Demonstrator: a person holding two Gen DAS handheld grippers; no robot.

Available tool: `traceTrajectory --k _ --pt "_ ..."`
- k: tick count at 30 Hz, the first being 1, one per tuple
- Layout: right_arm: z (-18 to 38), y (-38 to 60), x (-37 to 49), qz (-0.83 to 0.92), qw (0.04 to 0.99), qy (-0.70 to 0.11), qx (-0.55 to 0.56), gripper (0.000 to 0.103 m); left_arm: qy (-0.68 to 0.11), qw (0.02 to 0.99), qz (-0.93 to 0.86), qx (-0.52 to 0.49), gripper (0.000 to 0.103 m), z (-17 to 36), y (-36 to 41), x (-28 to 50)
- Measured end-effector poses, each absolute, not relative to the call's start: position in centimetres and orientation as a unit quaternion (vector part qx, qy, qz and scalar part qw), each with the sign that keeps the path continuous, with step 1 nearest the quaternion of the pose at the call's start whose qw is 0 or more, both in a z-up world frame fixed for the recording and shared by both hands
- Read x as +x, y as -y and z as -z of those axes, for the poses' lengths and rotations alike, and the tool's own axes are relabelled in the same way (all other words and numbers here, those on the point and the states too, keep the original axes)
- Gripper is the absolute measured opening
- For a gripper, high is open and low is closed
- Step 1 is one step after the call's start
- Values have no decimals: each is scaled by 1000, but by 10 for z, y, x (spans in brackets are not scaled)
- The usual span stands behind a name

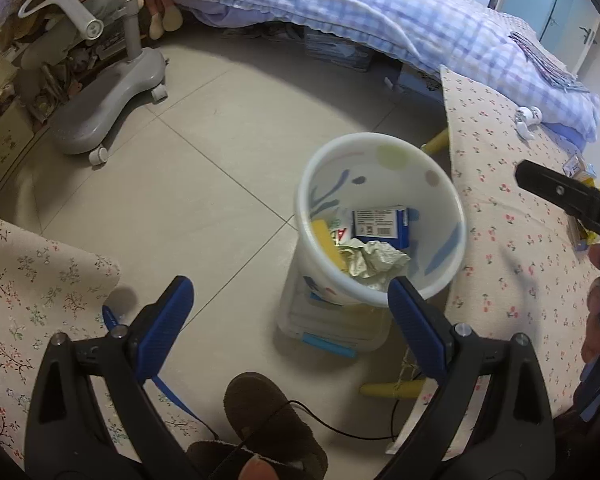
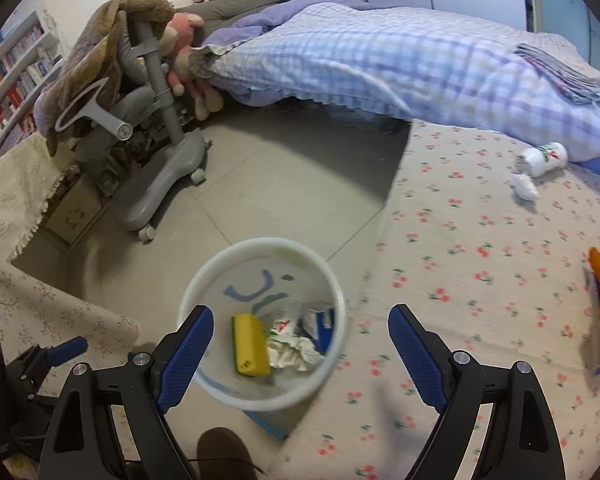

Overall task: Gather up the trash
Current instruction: 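Move the right tool to the yellow-white cup and grasp it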

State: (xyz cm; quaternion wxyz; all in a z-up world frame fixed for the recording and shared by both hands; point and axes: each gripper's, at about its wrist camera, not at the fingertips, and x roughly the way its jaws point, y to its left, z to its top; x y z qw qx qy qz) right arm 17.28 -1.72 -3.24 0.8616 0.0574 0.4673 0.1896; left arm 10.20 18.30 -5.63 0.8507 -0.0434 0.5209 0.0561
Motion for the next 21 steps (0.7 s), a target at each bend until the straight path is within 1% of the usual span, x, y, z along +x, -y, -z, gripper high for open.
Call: traceTrajectory --k 6,8,17,21 --pt "25 71 167 -140 865 -477 68 91 -522 851 -36 -41 98 52 -160 107" --pt "23 93 165 -122 866 -479 76 91 -524 850 -30 -36 102 53 -149 110" --pt "15 194 159 8 869 -488 82 91 -534 845 -1 -9 102 55 -98 124" --pt "20 239 157 43 856 -498 134 91 -536 844 8 -7 102 55 -81 129"
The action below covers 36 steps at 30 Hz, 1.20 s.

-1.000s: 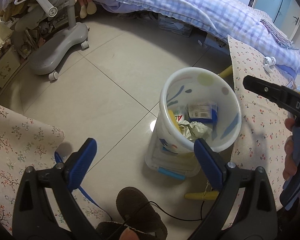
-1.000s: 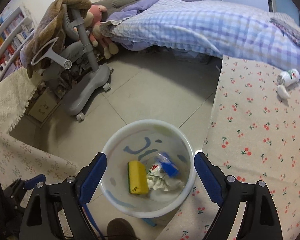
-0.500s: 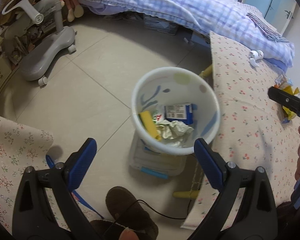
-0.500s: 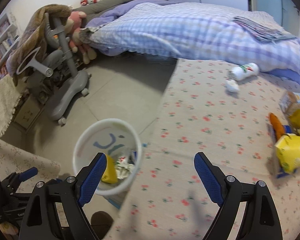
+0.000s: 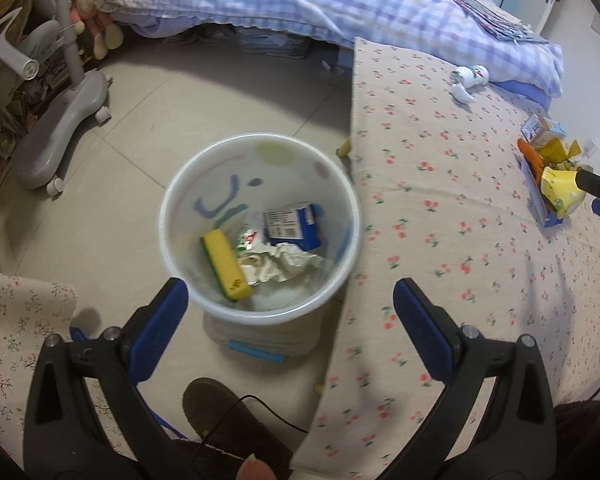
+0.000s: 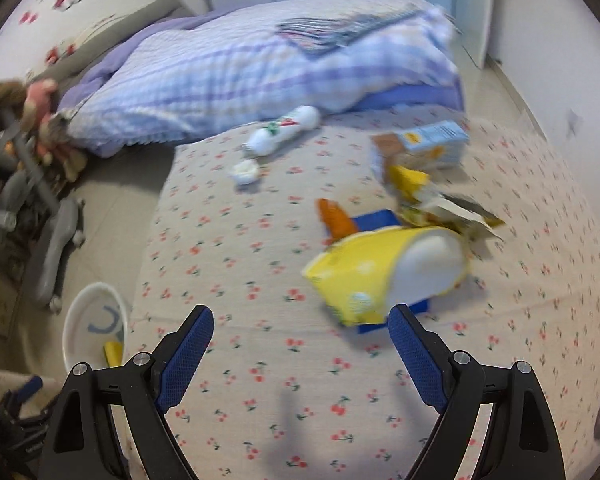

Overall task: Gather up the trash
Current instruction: 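Move the right tool to the yellow-white cup and grasp it, then grasp the orange carrot toy with the left tool while the right tool holds the cup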

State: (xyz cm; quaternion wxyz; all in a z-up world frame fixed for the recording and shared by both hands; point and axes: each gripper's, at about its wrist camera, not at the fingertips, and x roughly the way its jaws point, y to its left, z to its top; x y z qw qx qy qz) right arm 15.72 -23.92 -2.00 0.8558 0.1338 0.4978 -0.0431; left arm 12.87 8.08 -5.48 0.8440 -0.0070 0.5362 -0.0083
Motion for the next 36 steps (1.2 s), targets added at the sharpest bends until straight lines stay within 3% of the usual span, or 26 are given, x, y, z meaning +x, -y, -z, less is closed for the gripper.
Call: traceTrajectory --k 20,22,24,27,36 --pt "87 340 173 76 792 -490 357 89 -544 838 31 -22 102 53 -41 137" --pt "89 343 172 70 792 -483 367 75 -546 837 32 -20 102 55 -39 138" --pt "85 343 172 54 799 -476 364 51 -547 836 33 -17 102 55 -37 138" --pt "72 340 170 42 813 -476 332 36 -547 836 35 -15 102 55 -33 139" --pt "47 339 146 2 829 -476 294 31 -548 835 52 -5 102 55 -6 138"
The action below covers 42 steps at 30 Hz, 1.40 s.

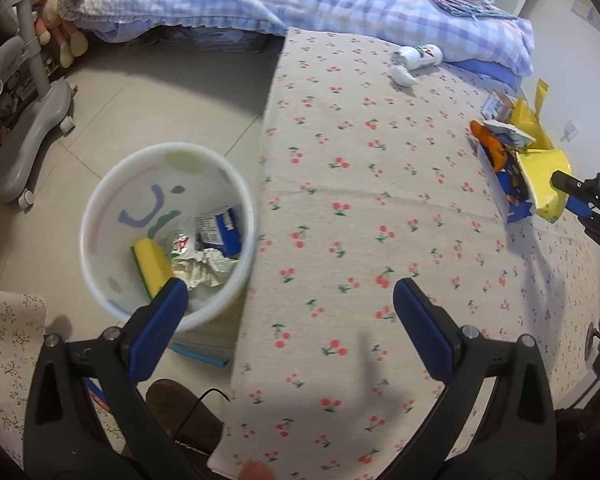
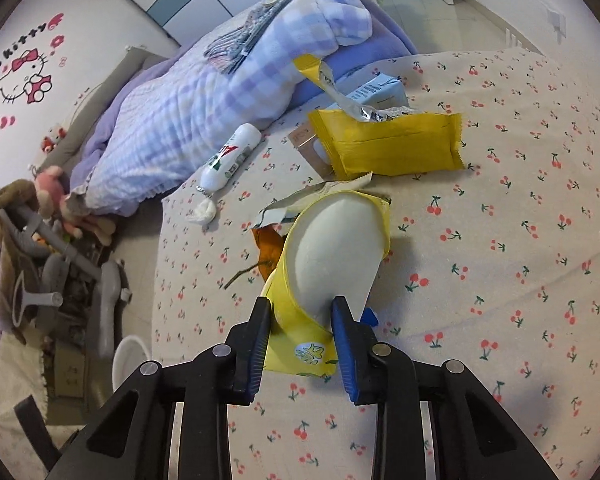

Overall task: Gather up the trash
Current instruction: 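Grasp the orange carrot toy with the left tool while the right tool holds the cup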

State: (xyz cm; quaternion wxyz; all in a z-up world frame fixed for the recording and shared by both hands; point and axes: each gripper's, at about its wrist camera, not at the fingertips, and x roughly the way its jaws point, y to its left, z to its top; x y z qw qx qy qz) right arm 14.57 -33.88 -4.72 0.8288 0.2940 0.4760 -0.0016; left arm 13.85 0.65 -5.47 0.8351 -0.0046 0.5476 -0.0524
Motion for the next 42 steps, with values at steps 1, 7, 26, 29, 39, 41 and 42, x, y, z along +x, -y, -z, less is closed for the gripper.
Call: traceTrajectory --k 1,7,26,29,39,41,42 --pt "44 339 142 -4 831 -475 291 31 -547 835 56 -4 102 54 -3 138" --pt "18 341 118 -29 850 -456 262 31 -547 833 79 -7 102 50 27 141" --pt "6 434 65 41 869 -421 256 31 -469 868 164 -13 66 61 167 183" --pt "9 444 66 43 868 -423 258 31 -456 873 172 -21 53 69 181 190" --pt "18 459 71 55 863 -432 255 31 -433 877 206 -26 46 85 206 209" --pt "20 460 72 57 862 -434 254 31 -433 877 208 -26 38 88 207 213" --pt "20 461 72 57 862 -435 254 31 -435 875 209 -28 35 89 207 214"
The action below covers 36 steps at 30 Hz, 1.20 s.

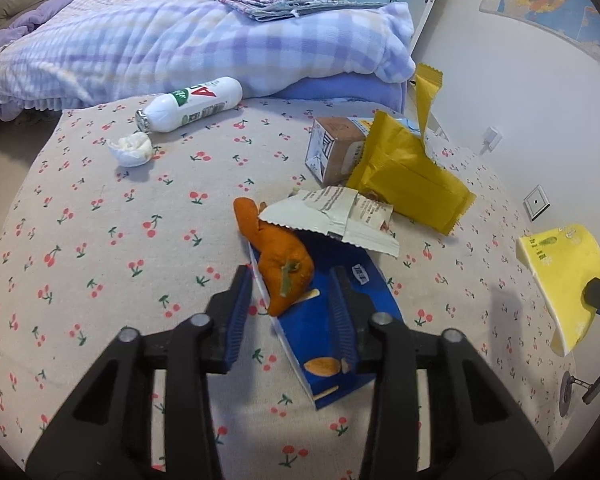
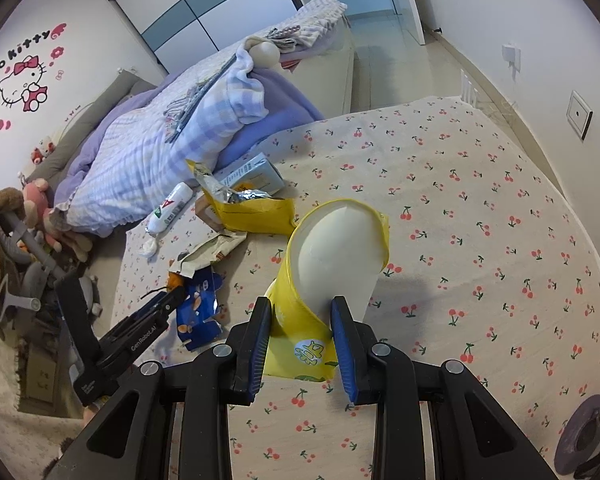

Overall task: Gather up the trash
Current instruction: 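Grasp the orange carrot toy with the left tool while the right tool holds the cup, then drop the carrot toy into the wastebasket with the left tool while the right tool drops the cup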

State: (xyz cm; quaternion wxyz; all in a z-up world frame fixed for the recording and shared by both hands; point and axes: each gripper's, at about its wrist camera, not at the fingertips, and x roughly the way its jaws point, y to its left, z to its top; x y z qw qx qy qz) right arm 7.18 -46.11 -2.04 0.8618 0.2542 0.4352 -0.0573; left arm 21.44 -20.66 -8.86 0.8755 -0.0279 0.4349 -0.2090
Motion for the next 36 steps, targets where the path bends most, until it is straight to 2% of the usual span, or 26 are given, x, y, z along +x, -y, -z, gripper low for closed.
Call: traceTrajectory --k 1,8,20,36 --pt "21 461 72 58 861 -436 254 31 -437 874 211 -30 29 89 206 216" --pt "21 455 76 58 862 -439 247 31 -430 872 233 -21 21 79 200 209" --pt "1 418 85 32 874 -424 235 31 -446 871 208 -14 20 55 147 187" --pt "-6 306 117 -39 881 -433 187 31 -454 877 156 -17 20 32 41 166"
